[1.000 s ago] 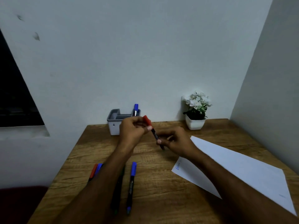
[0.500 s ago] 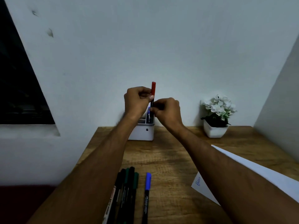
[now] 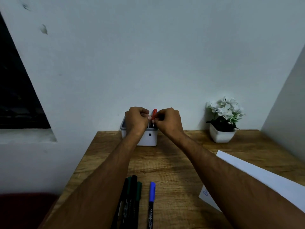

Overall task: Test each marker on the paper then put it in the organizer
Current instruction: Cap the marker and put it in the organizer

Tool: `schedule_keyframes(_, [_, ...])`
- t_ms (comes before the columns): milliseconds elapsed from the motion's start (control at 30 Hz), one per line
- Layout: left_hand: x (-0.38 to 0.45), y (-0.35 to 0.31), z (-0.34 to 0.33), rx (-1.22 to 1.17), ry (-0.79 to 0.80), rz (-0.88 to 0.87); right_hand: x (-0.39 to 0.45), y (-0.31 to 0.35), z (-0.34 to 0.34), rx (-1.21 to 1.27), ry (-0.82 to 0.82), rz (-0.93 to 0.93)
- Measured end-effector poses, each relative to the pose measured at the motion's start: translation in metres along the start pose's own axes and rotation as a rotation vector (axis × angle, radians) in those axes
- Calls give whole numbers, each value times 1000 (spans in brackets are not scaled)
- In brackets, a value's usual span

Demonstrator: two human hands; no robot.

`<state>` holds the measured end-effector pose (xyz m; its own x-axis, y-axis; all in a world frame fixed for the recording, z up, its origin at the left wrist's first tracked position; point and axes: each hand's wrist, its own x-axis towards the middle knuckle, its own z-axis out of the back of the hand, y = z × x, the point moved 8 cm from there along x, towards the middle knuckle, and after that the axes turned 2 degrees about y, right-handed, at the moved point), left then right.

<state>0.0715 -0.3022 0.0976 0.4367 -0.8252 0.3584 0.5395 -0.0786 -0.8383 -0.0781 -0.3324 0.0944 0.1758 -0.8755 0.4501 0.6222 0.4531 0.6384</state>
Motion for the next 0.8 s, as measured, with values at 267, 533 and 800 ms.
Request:
schedule_keyframes(267, [-34, -7, 17, 15, 5, -114, -30, 9, 25, 26, -98, 7])
schedule_keyframes(533, [-95, 6, 15, 156, 379, -25, -102, 17, 22, 5, 135, -59])
schedule_keyframes(800, [-146, 30, 10, 285, 601, 34, -177, 17, 12, -230, 435, -274])
